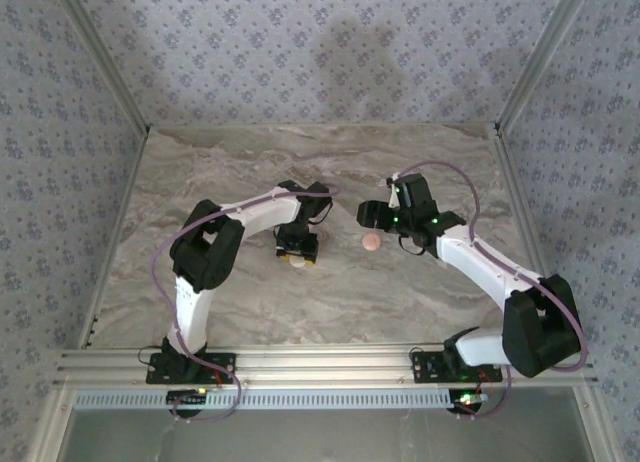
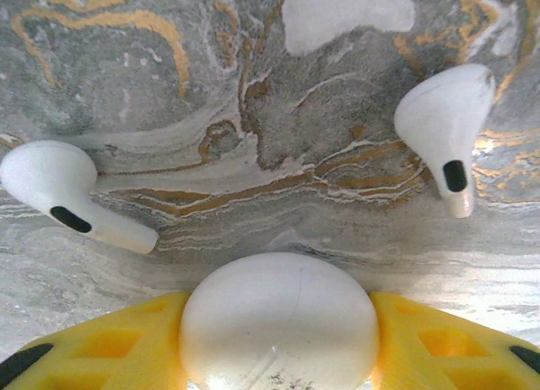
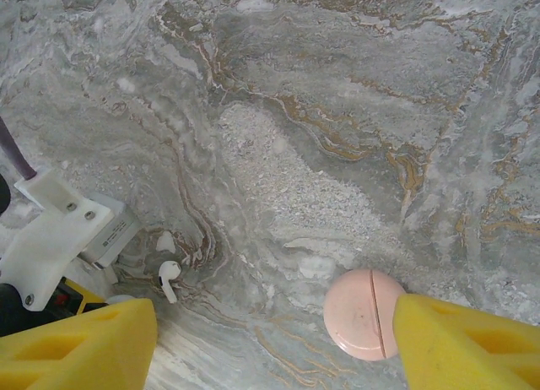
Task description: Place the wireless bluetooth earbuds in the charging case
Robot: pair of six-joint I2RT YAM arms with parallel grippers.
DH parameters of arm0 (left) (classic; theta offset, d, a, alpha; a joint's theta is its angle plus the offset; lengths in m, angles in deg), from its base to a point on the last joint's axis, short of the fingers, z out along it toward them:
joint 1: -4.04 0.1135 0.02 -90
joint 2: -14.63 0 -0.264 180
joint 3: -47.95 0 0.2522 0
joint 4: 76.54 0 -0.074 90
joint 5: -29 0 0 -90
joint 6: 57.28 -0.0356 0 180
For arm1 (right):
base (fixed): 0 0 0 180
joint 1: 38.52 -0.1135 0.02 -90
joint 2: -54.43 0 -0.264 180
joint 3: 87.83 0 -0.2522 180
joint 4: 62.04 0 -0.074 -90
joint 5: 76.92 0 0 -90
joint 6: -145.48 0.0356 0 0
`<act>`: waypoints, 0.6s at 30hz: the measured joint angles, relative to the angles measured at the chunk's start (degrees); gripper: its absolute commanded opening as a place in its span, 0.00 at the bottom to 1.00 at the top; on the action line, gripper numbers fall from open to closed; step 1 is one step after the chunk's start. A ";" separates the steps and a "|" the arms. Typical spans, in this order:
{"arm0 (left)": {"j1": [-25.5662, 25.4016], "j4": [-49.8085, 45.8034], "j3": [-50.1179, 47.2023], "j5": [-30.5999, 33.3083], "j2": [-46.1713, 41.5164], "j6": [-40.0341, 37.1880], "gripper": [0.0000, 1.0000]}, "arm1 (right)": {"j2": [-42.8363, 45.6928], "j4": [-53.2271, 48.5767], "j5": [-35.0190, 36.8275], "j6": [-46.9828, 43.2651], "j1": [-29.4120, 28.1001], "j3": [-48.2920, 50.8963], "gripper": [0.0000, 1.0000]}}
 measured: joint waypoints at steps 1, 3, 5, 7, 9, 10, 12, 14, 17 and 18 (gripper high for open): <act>0.02 -0.02 0.00 0.13 -0.07 -0.13 0.45 | 0.13 0.00 -0.15 0.00 0.07 0.00 0.75; 0.00 -0.15 -0.04 0.55 -0.35 -0.74 0.43 | 0.63 0.02 -0.55 0.00 0.35 0.11 0.75; -0.09 -0.11 -0.52 1.09 -1.31 -1.66 0.41 | 1.46 0.02 -1.14 0.00 0.66 0.35 0.75; -0.22 0.13 -1.68 1.86 -3.65 -3.32 0.40 | 2.34 0.02 -2.10 0.00 1.09 0.72 0.75; -0.61 1.05 -3.58 2.34 -7.54 -6.32 0.40 | 3.43 0.04 -3.74 -0.15 1.99 1.49 0.75; -1.03 1.44 -4.39 2.40 -9.88 -8.15 0.40 | 3.98 0.04 -4.46 -0.33 2.45 1.92 0.75; -2.05 2.84 -5.73 2.73 -14.14 -12.39 0.40 | 4.98 0.00 -6.51 -0.72 3.48 2.78 0.74; -3.30 4.83 -7.39 2.62 -18.36 -17.49 0.40 | 5.95 -0.07 -9.79 -1.38 4.74 3.52 0.74; -4.94 7.89 -10.47 0.94 -24.22 -26.18 0.39 | 7.37 -0.28 -15.50 -2.60 6.64 4.26 0.72; -5.20 8.66 -11.37 0.13 -25.42 -28.13 0.37 | 7.65 -0.35 -17.05 -2.89 6.99 4.31 0.68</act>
